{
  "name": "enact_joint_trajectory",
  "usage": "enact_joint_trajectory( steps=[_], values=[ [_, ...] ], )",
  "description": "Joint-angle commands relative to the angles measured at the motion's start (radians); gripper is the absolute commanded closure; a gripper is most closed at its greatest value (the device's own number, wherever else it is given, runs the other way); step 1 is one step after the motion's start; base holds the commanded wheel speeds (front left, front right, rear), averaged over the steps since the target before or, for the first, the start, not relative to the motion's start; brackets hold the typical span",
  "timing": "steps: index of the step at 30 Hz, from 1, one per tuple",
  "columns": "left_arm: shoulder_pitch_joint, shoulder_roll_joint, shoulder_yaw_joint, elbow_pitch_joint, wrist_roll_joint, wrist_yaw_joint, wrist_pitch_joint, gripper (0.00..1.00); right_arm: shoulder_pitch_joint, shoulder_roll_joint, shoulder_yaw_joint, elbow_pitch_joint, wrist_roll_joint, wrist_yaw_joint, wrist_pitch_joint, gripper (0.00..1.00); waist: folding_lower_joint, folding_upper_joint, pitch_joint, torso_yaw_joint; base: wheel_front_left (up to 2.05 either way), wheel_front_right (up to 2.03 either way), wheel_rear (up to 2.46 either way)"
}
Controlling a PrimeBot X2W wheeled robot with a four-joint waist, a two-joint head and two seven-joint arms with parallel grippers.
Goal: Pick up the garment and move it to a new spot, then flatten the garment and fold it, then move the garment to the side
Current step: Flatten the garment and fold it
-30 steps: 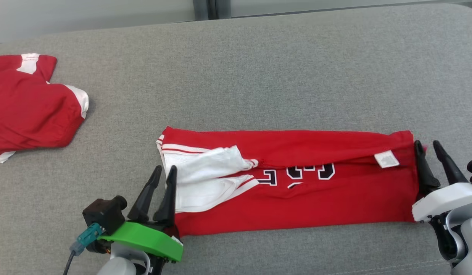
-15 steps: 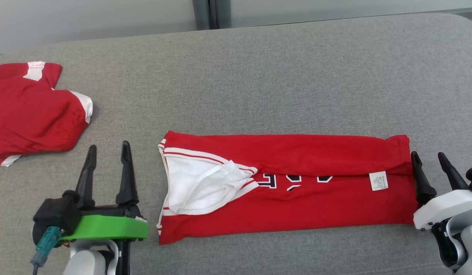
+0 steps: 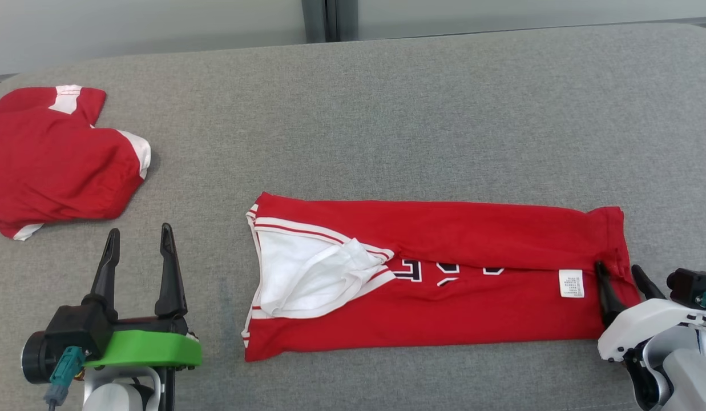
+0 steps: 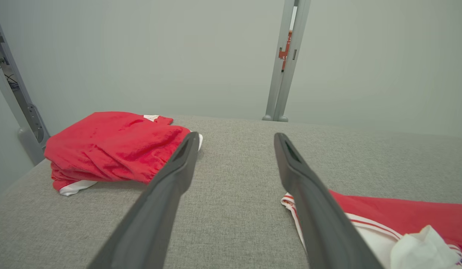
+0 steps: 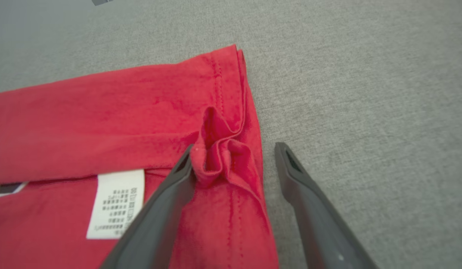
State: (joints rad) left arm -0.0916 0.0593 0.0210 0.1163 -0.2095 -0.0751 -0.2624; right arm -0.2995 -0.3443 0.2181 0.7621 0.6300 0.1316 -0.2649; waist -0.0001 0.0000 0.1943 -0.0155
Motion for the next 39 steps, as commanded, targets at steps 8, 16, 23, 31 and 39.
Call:
enact_joint_trajectory(
  steps=[8, 16, 23, 31, 39],
  values=[
    [0.026, -0.007, 0.04, 0.018, 0.028, -0.021, -0.003, 0.0, -0.025, -0.023, 0.027, 0.02, 0.058, -0.002, 0.001, 1.0, 0.0001, 0.0, -0.026, -0.009, 0.0, 0.0, 0.0],
    [0.04, -0.008, 0.043, 0.03, 0.024, -0.027, -0.003, 0.0, -0.012, -0.127, -0.065, 0.036, 0.061, -0.002, 0.0, 1.0, 0.0001, 0.0, -0.053, -0.012, 0.0, 0.0, 0.0],
    [0.052, -0.008, 0.04, 0.037, 0.007, -0.018, -0.003, 0.0, -0.015, -0.171, -0.066, -0.015, 0.016, -0.002, 0.0, 1.0, 0.0001, 0.0, -0.076, -0.017, 0.0, 0.0, 0.0],
    [0.073, -0.008, 0.04, 0.041, -0.005, -0.01, -0.003, 0.0, -0.013, -0.108, 0.026, -0.158, -0.03, -0.002, 0.0, 1.0, 0.0001, 0.0, -0.102, -0.024, 0.0, 0.0, 0.0],
    [0.072, -0.008, 0.028, 0.051, -0.007, -0.01, -0.003, 0.0, -0.025, -0.035, 0.195, -0.281, -0.058, -0.002, 0.006, 1.0, 0.0001, 0.0, -0.105, -0.011, 0.0, 0.0, 0.0]
  ],
)
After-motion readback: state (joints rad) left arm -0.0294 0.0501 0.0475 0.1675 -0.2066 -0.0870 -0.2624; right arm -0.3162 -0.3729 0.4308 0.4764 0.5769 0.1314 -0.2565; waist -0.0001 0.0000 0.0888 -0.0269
